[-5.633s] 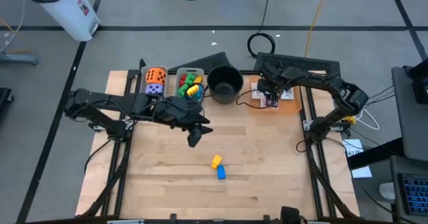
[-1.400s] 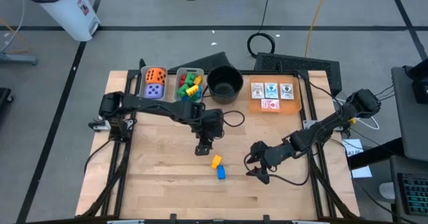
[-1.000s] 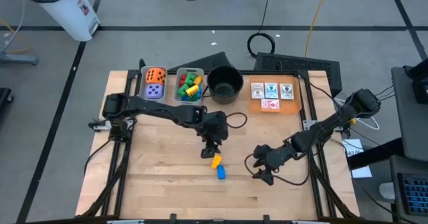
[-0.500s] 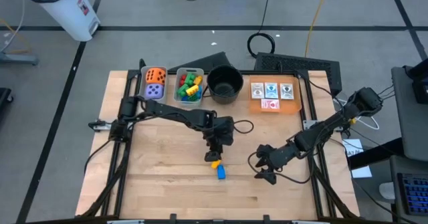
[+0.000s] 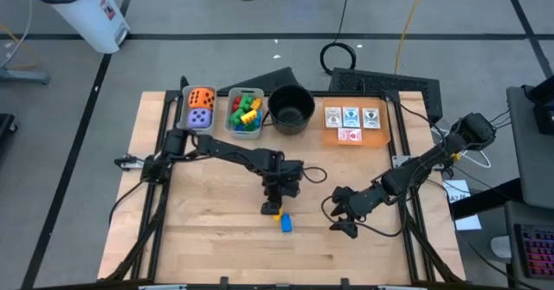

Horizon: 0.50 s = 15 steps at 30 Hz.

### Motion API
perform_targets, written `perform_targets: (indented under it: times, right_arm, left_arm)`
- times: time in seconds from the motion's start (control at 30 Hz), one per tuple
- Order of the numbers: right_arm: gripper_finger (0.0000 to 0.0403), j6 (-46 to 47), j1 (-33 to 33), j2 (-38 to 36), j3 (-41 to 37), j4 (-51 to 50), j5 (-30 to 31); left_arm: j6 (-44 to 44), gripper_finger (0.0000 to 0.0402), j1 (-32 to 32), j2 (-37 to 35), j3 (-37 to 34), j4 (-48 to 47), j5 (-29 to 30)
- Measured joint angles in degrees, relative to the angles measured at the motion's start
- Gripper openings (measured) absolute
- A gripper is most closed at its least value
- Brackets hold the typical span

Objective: Pick & Place Toys
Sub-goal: Put the yellow game piece into the right gray bin

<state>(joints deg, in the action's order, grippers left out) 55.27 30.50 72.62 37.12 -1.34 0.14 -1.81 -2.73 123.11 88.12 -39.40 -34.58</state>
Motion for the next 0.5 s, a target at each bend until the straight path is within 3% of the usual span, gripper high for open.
perform_targets:
  times: [0.23,0.5]
  right_arm:
    - [0.0274,0.43,0.0,0.02,0.0,0.22,0.25]
    - [0.0274,0.59,0.0,0.02,0.0,0.22,1.55]
  left_arm:
    - [0.29,0.0175,-1.33,0.8,0.06,-0.89,-0.19]
    - [2.32,0.0054,-0.4,0.68,0.09,-0.86,-3.75]
